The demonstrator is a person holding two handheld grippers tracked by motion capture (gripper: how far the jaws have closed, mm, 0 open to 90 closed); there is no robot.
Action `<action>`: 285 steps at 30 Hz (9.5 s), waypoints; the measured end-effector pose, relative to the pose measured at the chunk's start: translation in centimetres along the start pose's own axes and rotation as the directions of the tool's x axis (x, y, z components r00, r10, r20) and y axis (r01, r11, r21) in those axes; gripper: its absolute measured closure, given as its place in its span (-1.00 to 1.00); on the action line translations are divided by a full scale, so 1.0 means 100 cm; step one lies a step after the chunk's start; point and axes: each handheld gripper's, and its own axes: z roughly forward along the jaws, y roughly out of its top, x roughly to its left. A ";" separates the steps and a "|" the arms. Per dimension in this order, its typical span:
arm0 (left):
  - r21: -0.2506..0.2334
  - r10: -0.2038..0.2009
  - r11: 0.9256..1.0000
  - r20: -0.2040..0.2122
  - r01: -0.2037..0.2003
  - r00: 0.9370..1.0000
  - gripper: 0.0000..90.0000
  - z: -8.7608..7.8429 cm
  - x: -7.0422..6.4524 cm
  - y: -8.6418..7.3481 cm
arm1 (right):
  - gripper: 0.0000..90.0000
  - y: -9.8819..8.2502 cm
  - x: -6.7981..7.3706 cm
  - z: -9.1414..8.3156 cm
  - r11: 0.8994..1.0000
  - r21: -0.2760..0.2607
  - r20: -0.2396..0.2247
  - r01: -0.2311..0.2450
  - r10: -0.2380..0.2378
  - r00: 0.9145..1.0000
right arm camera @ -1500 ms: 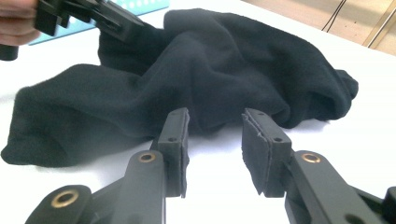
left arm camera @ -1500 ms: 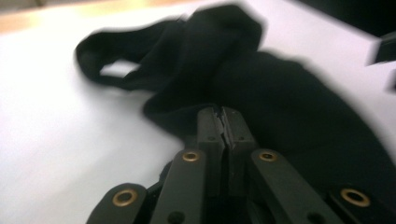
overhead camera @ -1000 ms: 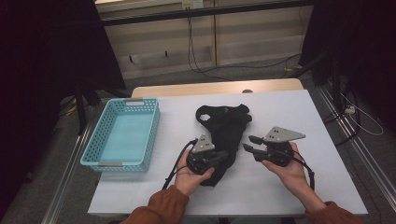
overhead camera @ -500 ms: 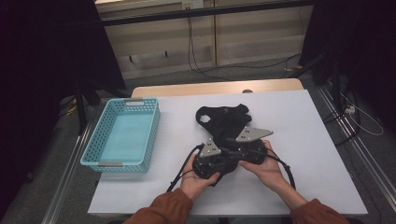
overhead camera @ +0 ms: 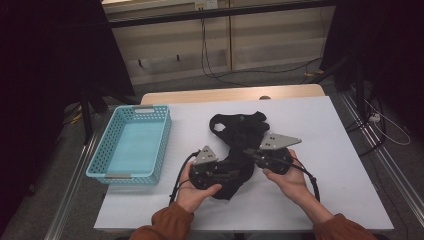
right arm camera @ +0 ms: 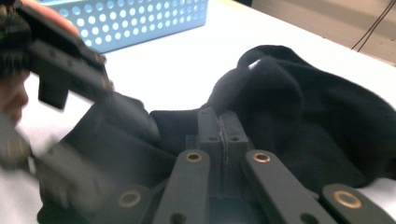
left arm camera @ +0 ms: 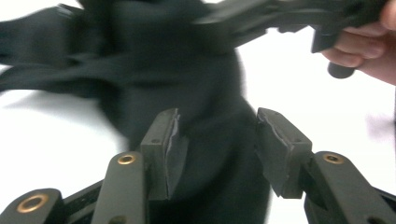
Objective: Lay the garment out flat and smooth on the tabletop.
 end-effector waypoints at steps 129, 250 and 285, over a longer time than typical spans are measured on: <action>0.107 0.053 0.993 0.044 -0.057 0.998 0.21 -0.051 -0.014 -0.028 | 0.39 -0.080 0.002 -0.104 0.984 0.130 0.065 -0.125 0.118 0.991; 0.259 0.034 0.965 -0.007 -0.031 0.999 0.71 -0.089 -0.016 -0.069 | 0.71 -0.102 -0.032 -0.113 0.957 0.276 0.106 -0.093 0.065 0.992; 0.341 0.153 0.926 0.052 -0.162 0.987 0.89 -0.033 -0.019 -0.056 | 0.70 -0.086 0.017 -0.067 0.924 0.373 -0.162 0.088 -0.029 0.986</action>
